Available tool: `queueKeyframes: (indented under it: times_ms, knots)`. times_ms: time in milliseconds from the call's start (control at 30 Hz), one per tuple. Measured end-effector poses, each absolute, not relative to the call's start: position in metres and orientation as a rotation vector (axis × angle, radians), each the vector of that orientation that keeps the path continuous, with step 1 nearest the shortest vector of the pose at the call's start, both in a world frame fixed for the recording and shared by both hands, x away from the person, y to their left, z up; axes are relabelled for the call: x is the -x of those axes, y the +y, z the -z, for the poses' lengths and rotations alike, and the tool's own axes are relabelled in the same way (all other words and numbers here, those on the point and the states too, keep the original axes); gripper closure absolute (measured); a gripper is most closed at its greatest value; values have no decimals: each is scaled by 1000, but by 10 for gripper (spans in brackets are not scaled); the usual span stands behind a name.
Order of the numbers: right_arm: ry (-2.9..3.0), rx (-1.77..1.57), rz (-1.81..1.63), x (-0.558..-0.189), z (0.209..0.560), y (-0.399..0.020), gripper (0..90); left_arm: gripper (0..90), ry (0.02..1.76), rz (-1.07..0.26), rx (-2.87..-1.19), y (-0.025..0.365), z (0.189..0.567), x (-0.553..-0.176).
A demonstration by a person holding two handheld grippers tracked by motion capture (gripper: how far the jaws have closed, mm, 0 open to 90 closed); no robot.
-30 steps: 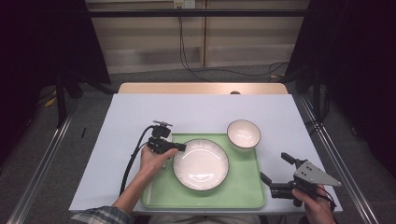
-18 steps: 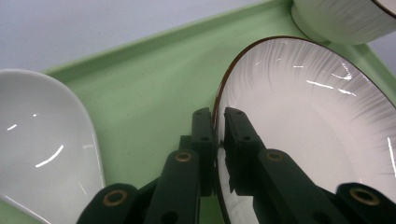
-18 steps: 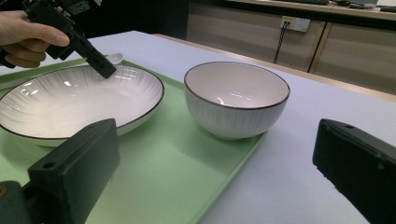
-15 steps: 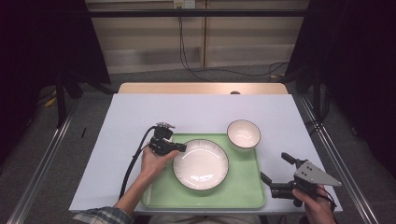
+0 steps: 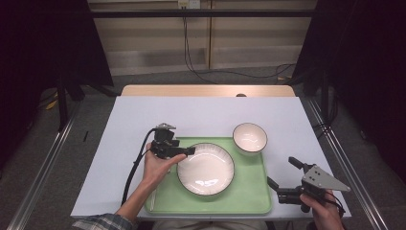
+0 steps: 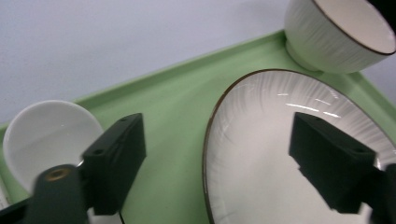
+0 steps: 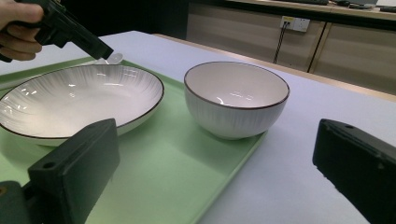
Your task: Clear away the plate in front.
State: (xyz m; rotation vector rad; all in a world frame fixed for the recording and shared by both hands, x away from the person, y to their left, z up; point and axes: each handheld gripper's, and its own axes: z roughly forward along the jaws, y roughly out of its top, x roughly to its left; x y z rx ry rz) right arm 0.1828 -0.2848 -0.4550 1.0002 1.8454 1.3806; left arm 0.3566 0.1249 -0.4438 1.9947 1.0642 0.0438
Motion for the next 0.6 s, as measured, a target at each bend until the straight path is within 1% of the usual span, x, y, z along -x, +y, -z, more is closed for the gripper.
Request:
queueKeyframes:
  times_ms: [33,133,200,267,300,367,400,467,500,600]
  knots:
    - [1850,-1004,-1377,-183,455,-285,0,94,1058,-55,-1990,127,442,-356]
    - [1847,-1012,-1372,-183,455,-285,0,30,1045,-107,-1995,131,437,-354]
    - [1846,-1007,-1374,-183,455,-285,0,51,1053,-137,-1969,132,433,-350]
    - [1845,-1010,-1371,-183,455,-285,0,46,1009,-154,-1959,134,429,-346]
    - [1846,-1010,-1371,-183,455,-285,0,46,1005,-182,-1933,135,427,-342]
    - [1841,-1008,-1373,-183,455,-285,0,54,979,-228,-1944,136,422,-337]
    - [1843,-1005,-1375,-183,455,-285,0,54,960,-261,-1939,137,421,-334]
    - [1851,-1005,-1377,-183,455,-285,0,15,996,-426,-1920,141,418,-325]
    - [1842,-1006,-1374,-183,455,-285,0,30,1017,-467,-1935,142,418,-323]
    - [1845,-1009,-1369,-183,455,-285,0,19,1026,-451,-1925,149,421,-318]
